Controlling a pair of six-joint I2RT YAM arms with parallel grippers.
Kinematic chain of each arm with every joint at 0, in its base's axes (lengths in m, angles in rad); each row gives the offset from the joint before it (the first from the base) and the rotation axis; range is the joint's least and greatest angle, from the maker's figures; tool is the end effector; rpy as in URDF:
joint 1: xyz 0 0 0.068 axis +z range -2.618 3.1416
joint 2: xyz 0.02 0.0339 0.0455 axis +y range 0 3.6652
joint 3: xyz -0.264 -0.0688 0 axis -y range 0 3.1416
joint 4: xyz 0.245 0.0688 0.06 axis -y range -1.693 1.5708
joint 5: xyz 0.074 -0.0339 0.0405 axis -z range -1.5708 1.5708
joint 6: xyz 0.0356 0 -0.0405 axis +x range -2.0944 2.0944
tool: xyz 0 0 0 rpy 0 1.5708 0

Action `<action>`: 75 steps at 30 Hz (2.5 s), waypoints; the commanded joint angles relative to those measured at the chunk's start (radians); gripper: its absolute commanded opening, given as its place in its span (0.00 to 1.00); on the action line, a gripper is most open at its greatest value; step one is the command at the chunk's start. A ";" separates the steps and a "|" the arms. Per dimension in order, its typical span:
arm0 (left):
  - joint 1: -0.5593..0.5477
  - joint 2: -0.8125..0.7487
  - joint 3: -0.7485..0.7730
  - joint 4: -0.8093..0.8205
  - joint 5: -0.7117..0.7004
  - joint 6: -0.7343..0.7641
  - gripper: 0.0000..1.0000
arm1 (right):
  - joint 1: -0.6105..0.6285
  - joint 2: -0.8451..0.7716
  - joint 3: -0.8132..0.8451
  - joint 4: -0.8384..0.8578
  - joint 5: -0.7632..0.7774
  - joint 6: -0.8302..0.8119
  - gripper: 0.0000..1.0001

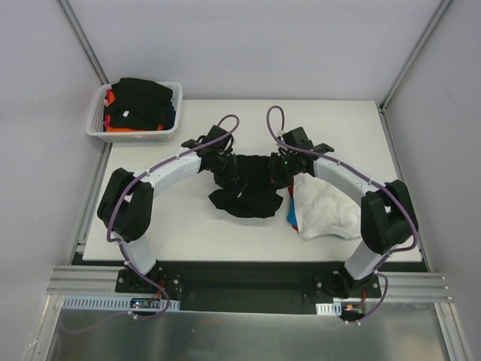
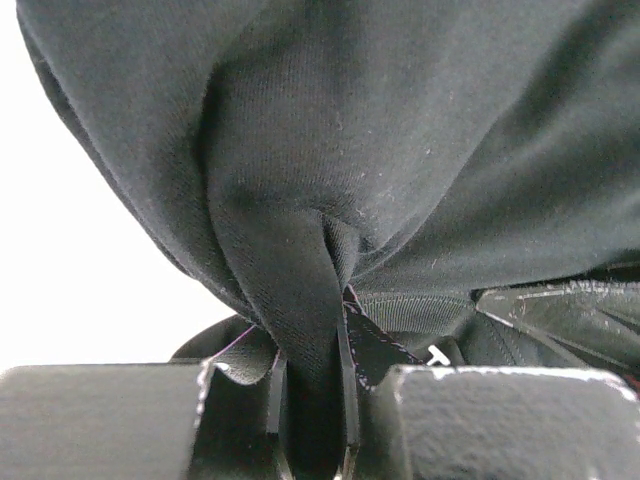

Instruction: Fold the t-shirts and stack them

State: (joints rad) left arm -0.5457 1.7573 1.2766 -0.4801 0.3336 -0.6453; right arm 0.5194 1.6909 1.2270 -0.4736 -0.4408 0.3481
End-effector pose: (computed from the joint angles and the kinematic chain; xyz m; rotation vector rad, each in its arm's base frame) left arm 0.3150 -0.2049 0.2246 0.0085 2.6966 -0.8509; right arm 0.3054 0.1921 0.2340 -0.4139 2.5825 0.8895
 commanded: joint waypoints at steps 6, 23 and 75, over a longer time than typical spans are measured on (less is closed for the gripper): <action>-0.100 -0.041 0.092 -0.109 -0.059 0.018 0.00 | -0.096 -0.207 -0.115 -0.088 0.036 -0.047 0.01; -0.272 0.074 0.328 -0.111 -0.123 -0.203 0.00 | -0.516 -0.387 -0.146 -0.333 -0.101 -0.257 0.01; -0.464 0.478 0.572 -0.095 -0.145 -0.386 0.00 | -0.970 -0.273 -0.049 -0.640 -0.095 -0.376 0.03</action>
State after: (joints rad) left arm -1.0157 2.2024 1.8832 -0.3748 0.2043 -1.0496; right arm -0.4156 1.4578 1.1778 -1.1419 -0.5816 -0.0078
